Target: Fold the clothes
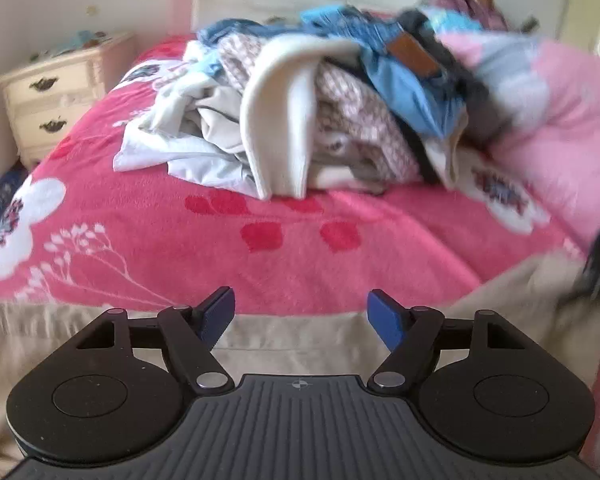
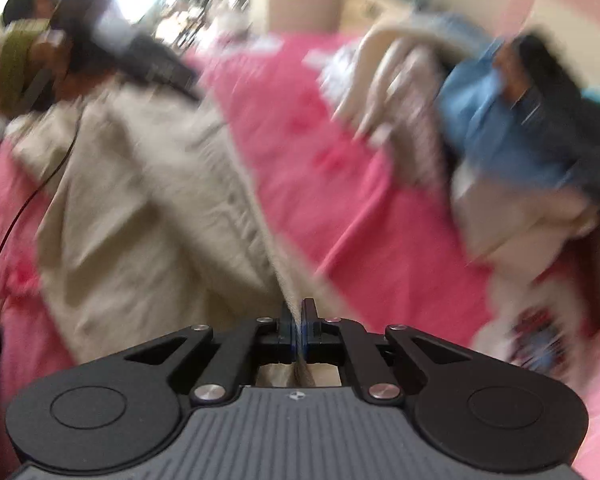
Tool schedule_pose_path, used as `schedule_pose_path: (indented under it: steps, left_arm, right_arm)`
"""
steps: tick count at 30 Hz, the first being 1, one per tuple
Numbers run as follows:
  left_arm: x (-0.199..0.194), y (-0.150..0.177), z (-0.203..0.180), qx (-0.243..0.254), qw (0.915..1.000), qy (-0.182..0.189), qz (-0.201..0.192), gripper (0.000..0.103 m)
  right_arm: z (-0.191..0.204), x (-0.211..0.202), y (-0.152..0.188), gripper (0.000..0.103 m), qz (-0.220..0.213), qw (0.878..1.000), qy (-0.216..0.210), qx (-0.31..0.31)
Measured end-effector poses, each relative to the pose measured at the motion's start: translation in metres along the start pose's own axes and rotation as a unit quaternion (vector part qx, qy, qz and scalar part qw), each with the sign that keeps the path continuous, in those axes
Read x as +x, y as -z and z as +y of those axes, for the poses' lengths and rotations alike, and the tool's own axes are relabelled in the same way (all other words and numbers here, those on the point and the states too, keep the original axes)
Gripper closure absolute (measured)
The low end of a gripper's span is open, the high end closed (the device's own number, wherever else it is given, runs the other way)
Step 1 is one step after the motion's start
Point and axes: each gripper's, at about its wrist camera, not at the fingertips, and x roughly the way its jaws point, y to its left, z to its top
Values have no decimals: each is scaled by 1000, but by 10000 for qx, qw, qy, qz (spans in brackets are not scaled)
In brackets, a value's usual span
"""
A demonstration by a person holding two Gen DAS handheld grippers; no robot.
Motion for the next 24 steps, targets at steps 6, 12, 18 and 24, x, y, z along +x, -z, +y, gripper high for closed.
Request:
schedule_pose_path:
  steps: [6, 12, 18, 24]
  left_arm:
    - [-32, -6, 0, -264, 9973, 54, -683, 29]
    - [-23, 4, 3, -646, 9946, -326, -738, 25]
    - [-29, 35, 3, -822, 9952, -412, -320, 26]
    - [-92, 65, 4, -570, 9958, -706, 121, 26]
  right_arm:
    - [-56, 4, -79, 100, -725, 9938, 808, 249]
    - [-124, 67, -129, 56, -763, 9813, 1212, 1283]
    - [-107, 16, -81, 45, -1325, 9789, 1180, 1010]
    - [-55, -71, -32, 43, -1768, 9720, 1544, 62]
